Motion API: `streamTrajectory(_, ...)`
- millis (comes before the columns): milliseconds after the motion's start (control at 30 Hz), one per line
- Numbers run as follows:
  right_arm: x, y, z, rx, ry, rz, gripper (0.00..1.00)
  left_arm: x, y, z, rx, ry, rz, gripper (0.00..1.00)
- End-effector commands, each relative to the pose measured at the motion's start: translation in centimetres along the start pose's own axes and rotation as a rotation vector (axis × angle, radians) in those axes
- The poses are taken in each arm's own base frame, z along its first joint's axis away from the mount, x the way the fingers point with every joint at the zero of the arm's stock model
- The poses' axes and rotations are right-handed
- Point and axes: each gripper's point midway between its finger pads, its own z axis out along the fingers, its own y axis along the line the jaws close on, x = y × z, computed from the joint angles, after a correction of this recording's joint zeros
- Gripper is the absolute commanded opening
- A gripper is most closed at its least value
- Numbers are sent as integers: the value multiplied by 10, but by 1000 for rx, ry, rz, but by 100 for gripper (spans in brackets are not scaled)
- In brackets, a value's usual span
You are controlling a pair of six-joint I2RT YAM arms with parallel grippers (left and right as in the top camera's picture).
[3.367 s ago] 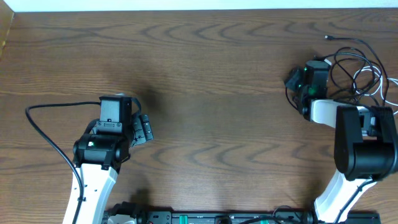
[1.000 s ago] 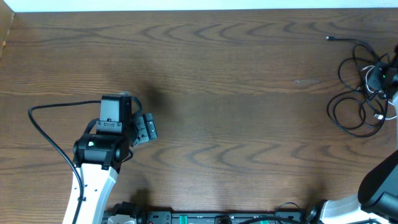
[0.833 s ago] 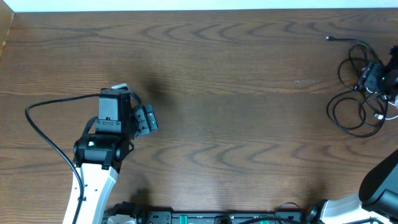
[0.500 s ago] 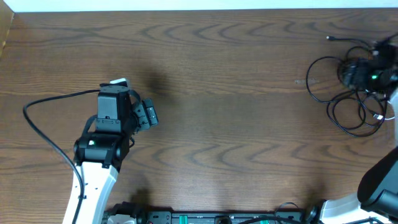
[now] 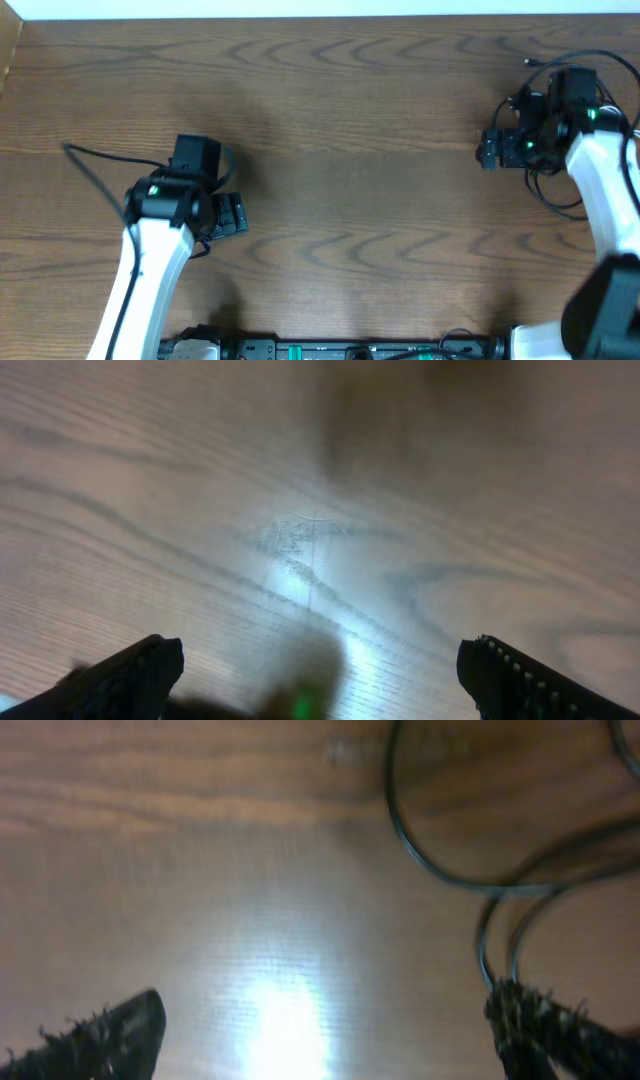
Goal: Untangle cables
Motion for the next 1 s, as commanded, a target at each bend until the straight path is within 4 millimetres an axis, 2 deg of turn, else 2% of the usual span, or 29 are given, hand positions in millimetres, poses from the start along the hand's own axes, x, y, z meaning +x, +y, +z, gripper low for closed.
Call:
streamTrajectory(0, 16, -3, -33, 64, -155, 25, 99, 2, 7, -24, 58, -182, -45, 93)
streamTrajectory(133, 28, 4, -68, 77, -396, -1, 99, 11, 15, -49, 155, -420, -107, 93)
streamTrajectory(167, 31, 7, -85, 82, -489, -14, 99, 14, 18, -58, 184, -488, -122, 93)
streamTrajectory(267, 39, 11, -109, 87, -587, -28, 99, 20, 25, -80, 232, -610, -144, 93)
streamTrajectory(333, 44, 13, -117, 88, -606, -30, 99, 26, 28, -85, 242, -633, -149, 93)
streamTrajectory(433, 51, 13, -115, 87, -581, -27, 99, 26, 28, -85, 242, -634, -149, 93)
streamTrajectory(600, 74, 13, -100, 81, -467, -11, 99, 26, 28, -85, 241, -633, -148, 93)
streamTrajectory(767, 111, 8, -86, 106, -306, 15, 99, 26, 28, -85, 241, -633, -148, 93)
streamTrajectory(800, 108, 5, -87, 122, -320, 15, 99, 26, 28, -85, 241, -633, -149, 93)
streamTrajectory(900, 71, 9, -111, 125, -529, -38, 99, 26, 28, -85, 241, -633, -148, 93)
streamTrajectory(933, 56, 13, -126, 130, -633, -75, 99, 26, 28, -85, 241, -633, -148, 93)
streamTrajectory(967, 38, 21, -156, 139, -807, -127, 99, 26, 28, -85, 241, -633, -148, 93)
